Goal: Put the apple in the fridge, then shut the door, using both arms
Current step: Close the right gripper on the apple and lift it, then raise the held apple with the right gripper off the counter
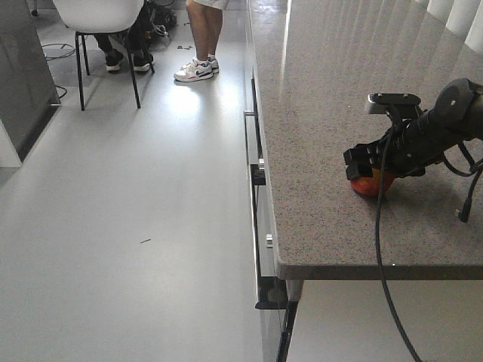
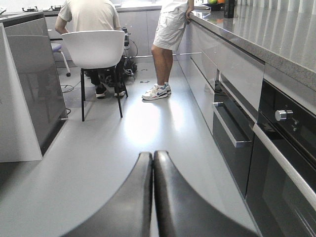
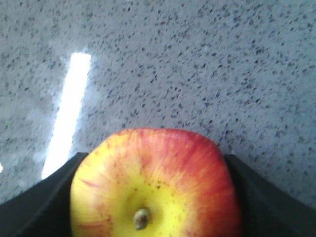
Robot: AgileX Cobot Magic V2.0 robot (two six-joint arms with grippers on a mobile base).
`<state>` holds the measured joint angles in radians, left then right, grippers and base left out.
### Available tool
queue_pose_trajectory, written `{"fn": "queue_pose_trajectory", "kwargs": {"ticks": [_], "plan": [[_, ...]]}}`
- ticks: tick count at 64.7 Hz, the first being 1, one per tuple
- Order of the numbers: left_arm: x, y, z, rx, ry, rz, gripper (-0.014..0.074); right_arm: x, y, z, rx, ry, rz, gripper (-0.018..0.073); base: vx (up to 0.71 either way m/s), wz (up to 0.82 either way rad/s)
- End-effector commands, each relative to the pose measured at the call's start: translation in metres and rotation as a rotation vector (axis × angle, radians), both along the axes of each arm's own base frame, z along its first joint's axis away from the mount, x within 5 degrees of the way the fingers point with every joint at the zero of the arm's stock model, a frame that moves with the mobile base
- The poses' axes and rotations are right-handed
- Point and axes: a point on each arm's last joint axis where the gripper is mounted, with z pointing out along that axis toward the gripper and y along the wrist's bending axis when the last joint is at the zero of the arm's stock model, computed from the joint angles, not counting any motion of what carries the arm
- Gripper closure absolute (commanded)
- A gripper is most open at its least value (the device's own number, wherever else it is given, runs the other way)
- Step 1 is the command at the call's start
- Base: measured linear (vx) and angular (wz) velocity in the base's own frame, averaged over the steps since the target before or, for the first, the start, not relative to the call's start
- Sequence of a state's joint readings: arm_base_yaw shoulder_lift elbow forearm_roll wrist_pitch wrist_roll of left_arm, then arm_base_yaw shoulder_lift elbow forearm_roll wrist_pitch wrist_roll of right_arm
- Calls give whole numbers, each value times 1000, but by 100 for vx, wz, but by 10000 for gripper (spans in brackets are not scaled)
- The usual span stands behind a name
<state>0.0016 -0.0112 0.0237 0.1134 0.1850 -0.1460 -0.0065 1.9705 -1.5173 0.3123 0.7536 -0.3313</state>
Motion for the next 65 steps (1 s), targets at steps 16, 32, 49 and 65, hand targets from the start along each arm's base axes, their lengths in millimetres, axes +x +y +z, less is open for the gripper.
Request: {"fn": "queue_pose_trajectory", "kwargs": {"ticks": [16,32,49,65], "plan": [[-1,-1,13,-8,-101,-9,602,-77,1,180,-11,-491,30,459,0,0],[-1,-1,13,-8,-101,-9,602,-194,6,274,-2,-739,71,461,0,0],[-1,-1,13,-8,-101,-9,602,-302,9,301,7,-869,103,461,0,0],[-1,-1,13,-8,-101,-9,602,-340,9,280,19,-892,87,461,0,0]]}}
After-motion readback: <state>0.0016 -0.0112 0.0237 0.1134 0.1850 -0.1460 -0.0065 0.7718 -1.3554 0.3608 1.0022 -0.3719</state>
